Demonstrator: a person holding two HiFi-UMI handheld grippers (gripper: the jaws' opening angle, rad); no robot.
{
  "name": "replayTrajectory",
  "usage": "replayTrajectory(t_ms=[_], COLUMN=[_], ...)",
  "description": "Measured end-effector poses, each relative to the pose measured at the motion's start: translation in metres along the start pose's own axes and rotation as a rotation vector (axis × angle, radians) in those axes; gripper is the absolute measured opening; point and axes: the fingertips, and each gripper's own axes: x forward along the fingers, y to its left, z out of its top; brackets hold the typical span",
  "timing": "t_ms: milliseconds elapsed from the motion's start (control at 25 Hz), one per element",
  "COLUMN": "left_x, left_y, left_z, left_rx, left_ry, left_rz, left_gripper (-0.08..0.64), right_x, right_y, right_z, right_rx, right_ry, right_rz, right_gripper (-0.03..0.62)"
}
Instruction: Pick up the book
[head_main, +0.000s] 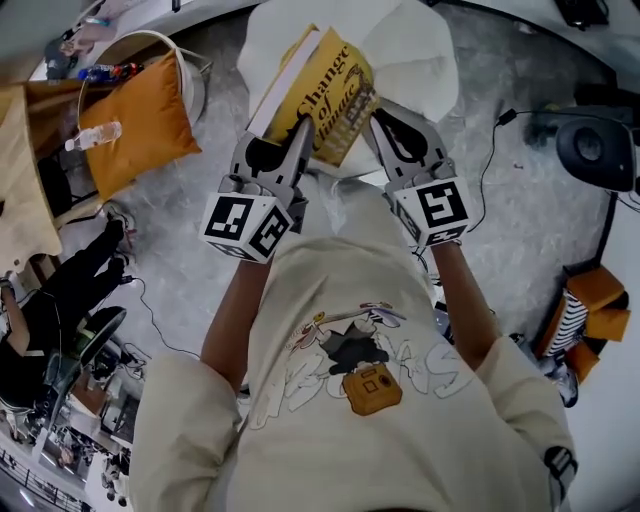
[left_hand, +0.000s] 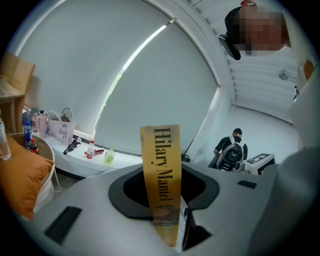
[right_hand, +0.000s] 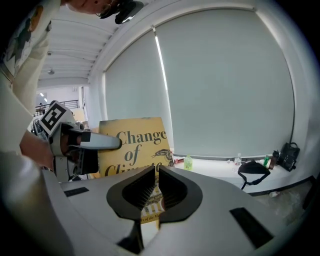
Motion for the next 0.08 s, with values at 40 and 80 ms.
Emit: replayTrajectory(t_ms=[40,80], left_x=[-0.0026,-0.0051], left_y=[-0.0046,-0.0092], left_z=[0.0048,0.0097], left_rx=[0.0,0.001], left_ry=[-0.004,-0.008], left_rz=[0.0,0.0], left_gripper=[0.141,0.141], right_x=[-0.0046,-0.0091], right_y=[0.0026,0.0051], right_z=[0.0047,0.0095], right_rx=[-0.002,-0.004], right_ry=[-0.002,-0.005], right_rz=[0.007,0.014], right_gripper=[0.046,0.046])
